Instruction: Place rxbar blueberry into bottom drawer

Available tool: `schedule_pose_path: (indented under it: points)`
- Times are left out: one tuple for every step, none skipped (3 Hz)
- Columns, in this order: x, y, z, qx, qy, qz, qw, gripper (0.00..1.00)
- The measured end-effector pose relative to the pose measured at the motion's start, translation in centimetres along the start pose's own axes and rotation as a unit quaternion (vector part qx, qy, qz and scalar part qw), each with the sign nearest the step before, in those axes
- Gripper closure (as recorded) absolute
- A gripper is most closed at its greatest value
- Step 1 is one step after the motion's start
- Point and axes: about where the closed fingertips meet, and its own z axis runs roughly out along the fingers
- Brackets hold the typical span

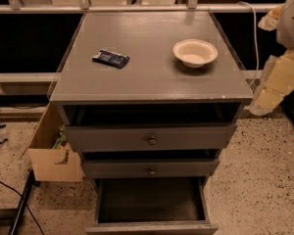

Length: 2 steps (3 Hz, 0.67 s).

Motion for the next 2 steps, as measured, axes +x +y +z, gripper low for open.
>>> schedule_pose_path:
  points:
    - [-1.8,-2.6,1.3,0.019,-0.014,0.014,0.9996,0.00]
    - [-4.3,-5.3,3.5,0.021,-0.024,0.028,0.9991,0.00]
